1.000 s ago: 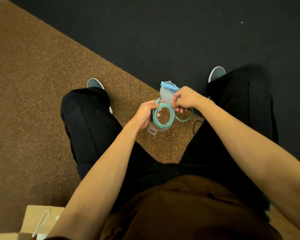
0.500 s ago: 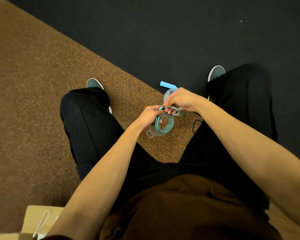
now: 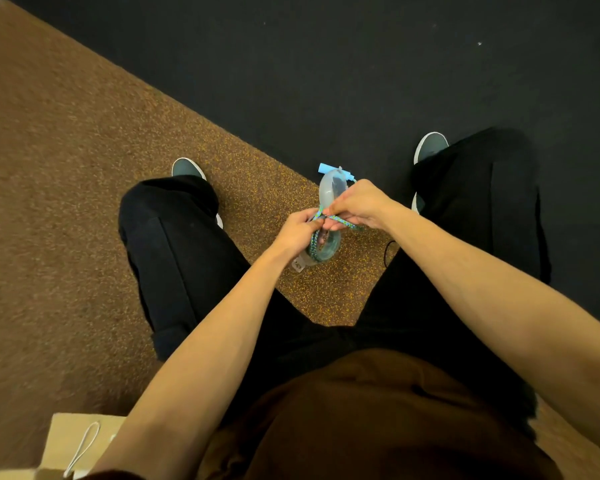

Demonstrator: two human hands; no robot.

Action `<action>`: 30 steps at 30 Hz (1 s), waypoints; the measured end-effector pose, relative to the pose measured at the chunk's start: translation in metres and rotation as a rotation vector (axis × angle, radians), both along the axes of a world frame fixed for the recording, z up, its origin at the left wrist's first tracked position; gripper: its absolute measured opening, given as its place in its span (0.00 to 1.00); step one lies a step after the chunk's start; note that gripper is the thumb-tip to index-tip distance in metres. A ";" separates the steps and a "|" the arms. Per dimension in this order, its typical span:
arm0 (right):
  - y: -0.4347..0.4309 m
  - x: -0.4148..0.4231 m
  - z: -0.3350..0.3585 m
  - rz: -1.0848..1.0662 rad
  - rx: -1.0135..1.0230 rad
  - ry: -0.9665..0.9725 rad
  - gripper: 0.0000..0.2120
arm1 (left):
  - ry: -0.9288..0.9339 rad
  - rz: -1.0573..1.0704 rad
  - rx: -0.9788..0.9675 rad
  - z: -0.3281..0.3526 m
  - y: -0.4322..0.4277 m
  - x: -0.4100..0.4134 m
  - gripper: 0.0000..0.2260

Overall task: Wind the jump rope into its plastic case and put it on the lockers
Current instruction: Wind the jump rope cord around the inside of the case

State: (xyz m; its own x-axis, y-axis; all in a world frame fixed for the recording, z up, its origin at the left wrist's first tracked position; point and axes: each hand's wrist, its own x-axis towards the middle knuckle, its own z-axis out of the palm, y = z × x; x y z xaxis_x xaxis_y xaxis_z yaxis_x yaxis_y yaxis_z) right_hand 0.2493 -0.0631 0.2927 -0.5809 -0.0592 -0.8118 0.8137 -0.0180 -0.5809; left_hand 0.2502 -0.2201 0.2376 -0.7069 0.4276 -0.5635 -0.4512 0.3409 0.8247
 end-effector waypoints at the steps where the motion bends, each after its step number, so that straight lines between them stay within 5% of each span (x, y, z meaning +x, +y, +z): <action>1: 0.000 0.000 0.000 0.007 0.002 -0.005 0.13 | 0.007 0.004 -0.008 -0.002 0.000 0.000 0.11; 9: -0.008 0.002 0.003 0.227 0.115 0.126 0.09 | 0.051 0.066 -0.092 -0.012 -0.002 -0.003 0.13; 30: -0.029 0.011 0.003 0.663 0.144 0.275 0.28 | -0.275 0.640 0.071 0.005 -0.001 -0.008 0.13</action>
State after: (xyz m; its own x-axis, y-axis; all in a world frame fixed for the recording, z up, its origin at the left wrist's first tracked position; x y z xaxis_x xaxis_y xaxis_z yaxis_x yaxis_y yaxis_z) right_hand 0.2606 -0.0921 0.2959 -0.6443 -0.3729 -0.6677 0.4512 0.5196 -0.7255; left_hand 0.2421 -0.2216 0.2425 -0.6678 0.0169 -0.7441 -0.7408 -0.1122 0.6623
